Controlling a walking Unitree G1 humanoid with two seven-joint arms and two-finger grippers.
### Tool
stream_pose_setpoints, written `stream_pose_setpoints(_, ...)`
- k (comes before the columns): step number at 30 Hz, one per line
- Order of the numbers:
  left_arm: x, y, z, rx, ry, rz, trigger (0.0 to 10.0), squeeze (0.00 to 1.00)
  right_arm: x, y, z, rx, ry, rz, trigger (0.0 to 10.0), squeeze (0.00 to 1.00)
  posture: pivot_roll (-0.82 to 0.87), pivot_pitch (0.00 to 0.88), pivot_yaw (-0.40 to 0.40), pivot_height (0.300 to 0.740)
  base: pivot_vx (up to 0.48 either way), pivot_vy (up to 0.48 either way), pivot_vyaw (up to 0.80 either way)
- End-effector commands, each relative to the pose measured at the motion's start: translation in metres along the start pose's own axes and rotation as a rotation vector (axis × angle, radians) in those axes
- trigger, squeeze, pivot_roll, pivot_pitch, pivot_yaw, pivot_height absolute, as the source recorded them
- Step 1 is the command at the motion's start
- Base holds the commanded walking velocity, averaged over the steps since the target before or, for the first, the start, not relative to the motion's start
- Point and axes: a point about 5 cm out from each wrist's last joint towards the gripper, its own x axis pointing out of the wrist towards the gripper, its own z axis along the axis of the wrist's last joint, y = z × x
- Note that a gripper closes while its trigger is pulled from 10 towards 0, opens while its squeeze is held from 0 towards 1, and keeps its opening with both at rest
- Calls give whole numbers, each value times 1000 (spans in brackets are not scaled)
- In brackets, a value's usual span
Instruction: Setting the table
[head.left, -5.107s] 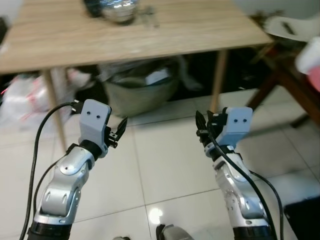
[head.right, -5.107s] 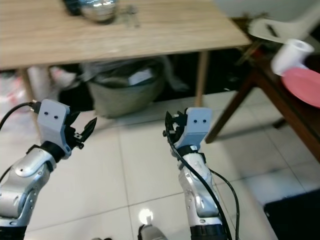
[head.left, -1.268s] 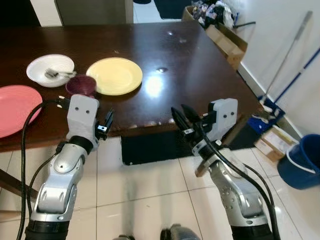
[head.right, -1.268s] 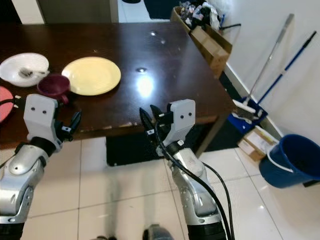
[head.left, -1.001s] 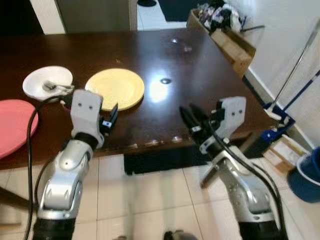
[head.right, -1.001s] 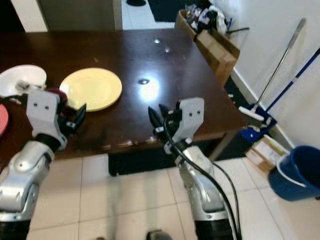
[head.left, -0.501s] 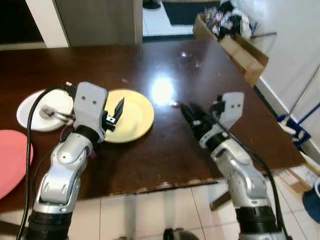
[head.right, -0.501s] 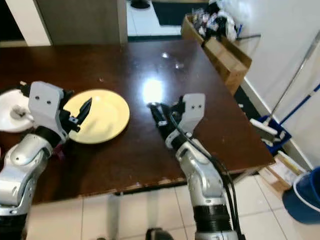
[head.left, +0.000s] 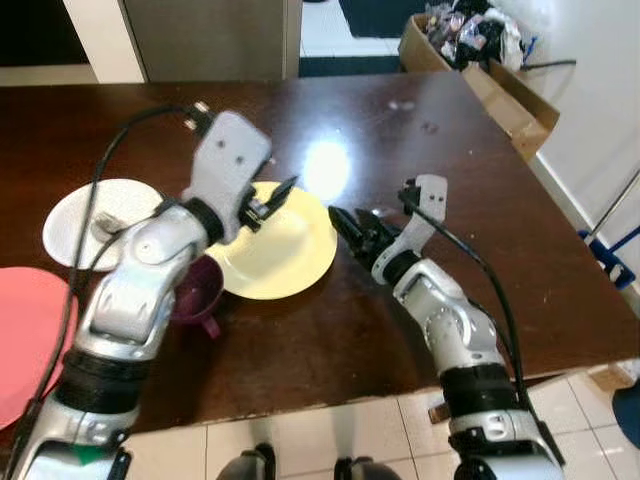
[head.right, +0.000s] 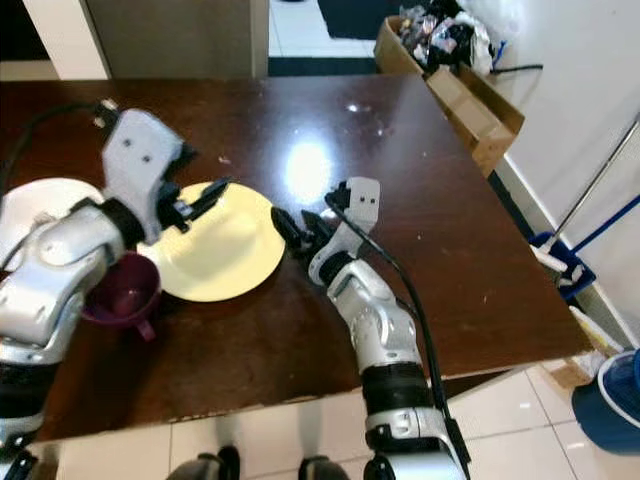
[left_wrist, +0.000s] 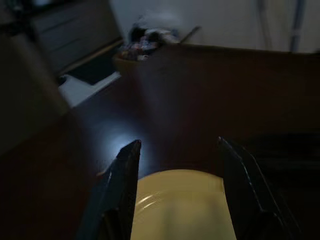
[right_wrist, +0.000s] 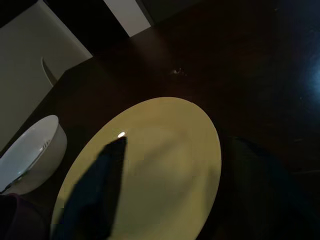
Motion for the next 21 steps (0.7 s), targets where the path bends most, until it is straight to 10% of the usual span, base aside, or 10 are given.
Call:
stream_pose_setpoints(1,6,-10,-4,-11,27,-53,10000,0,-1,-6,-2,-2,-1,-30,10000,1000,-43,77,21,740,0,0,0)
stream_pose_setpoints(2,11,-16,-8,7,56,-78,10000,0,-1,-6,0,-21,-13,-35,10000,1000,-44,77,27,740,0,0,0)
stream_pose_setpoints(3,15,-20,-12,30,85,-88,10000,0,-1,-6,3,-44,-26,-36,10000,533,-48,75,36,740,0,0,0)
stream_pose_setpoints(4,17,-22,-15,46,105,-94,10000,0,0,-5,4,-59,-33,-37,10000,533,-50,76,39,740,0,0,0)
stream_pose_setpoints(5,20,-27,-19,98,128,-115,10000,0,-1,-5,6,-88,-43,-41,10000,0,-53,77,43,740,0,0,0)
stream_pose_setpoints(10,28,-45,-35,371,208,-242,10000,0,-4,-5,15,-149,-105,-66,10000,0,-57,78,58,740,0,0,0)
stream_pose_setpoints(21,20,-44,-63,481,359,-322,10000,0,-18,-3,58,-327,-323,-139,10000,0,-66,96,74,740,0,0,0)
